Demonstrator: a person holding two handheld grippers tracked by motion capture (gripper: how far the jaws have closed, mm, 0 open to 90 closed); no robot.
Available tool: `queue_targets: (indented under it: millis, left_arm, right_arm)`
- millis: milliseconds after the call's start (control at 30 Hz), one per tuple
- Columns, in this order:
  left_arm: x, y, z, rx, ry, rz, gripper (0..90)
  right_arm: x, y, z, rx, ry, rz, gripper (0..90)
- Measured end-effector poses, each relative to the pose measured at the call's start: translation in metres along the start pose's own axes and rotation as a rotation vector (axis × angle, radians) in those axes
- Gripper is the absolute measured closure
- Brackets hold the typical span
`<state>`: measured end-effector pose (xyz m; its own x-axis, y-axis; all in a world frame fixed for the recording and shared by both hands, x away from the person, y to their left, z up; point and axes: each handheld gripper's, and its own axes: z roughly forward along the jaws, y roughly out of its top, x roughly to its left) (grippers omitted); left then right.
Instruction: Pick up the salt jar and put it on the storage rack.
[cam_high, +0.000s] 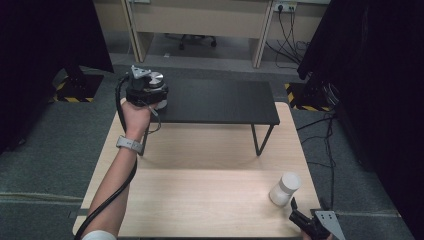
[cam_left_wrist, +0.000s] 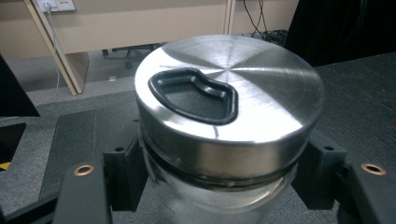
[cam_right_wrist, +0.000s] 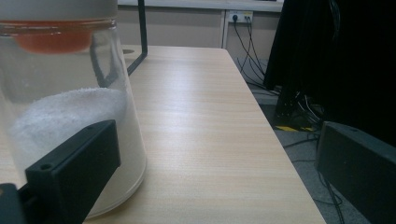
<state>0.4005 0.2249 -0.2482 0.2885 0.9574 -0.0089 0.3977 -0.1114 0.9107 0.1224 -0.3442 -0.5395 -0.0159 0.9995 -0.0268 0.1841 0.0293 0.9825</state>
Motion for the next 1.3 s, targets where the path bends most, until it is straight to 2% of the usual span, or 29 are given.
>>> queue_targets:
  millis: [533,600,800,967,1133,1300]
  left_arm:
    - [0.004,-0.003,0.0,-0.01,-0.014,0.012,30.3]
    - [0.001,-0.006,0.0,-0.022,-0.002,0.022,29.9]
    - [-0.003,-0.007,-0.003,-0.036,0.023,0.031,17.5]
    - [0.002,-0.006,-0.003,-0.012,0.008,0.011,6.6]
    - [0.008,-0.008,-0.005,0.004,-0.018,-0.022,0.6]
    - [0.01,-0.01,-0.006,0.013,-0.034,-0.021,0.0]
  right_arm:
    - [-0.001,0.0,0.0,0.002,0.01,-0.013,0.2]
    - [-0.001,0.0,0.0,0.002,0.01,-0.015,0.2]
    - [-0.001,0.001,0.0,0.004,0.013,-0.022,0.2]
    - [-0.001,0.001,0.0,0.003,0.014,-0.021,0.2]
    - [-0.002,0.001,0.0,0.003,0.017,-0.02,0.2]
    - [-0.002,0.001,0.0,0.005,0.018,-0.02,0.2]
